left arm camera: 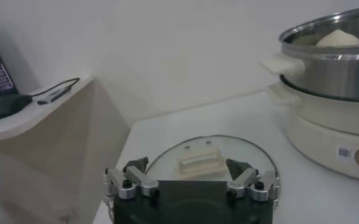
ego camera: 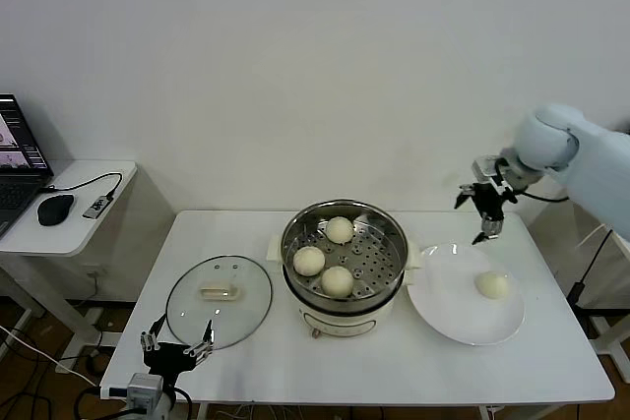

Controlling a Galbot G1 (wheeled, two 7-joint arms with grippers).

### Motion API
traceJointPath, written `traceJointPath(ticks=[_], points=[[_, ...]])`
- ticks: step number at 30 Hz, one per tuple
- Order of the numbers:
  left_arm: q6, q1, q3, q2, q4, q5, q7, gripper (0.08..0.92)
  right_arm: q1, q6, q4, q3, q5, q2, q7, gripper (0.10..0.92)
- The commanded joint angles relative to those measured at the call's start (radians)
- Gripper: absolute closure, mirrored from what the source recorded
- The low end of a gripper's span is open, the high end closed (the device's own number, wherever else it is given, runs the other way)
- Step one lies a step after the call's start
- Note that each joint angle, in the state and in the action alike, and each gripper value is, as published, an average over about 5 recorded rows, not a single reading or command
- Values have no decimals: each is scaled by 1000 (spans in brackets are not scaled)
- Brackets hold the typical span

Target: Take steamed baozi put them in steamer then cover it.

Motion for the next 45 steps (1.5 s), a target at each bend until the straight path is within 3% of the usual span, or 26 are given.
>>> traceJointPath(ticks=[1,11,45], points=[[14,-5,-4,5,24,-22,1,177,-271,-72,-116,203,-102,-24,51,203],[13,-13,-4,0,58,-9,8,177,-402,197,-314,314,-231,80,80,203],[11,-15,-6,-5,83,4,12,177,-482,256,-397,389,-422,139,138,203]])
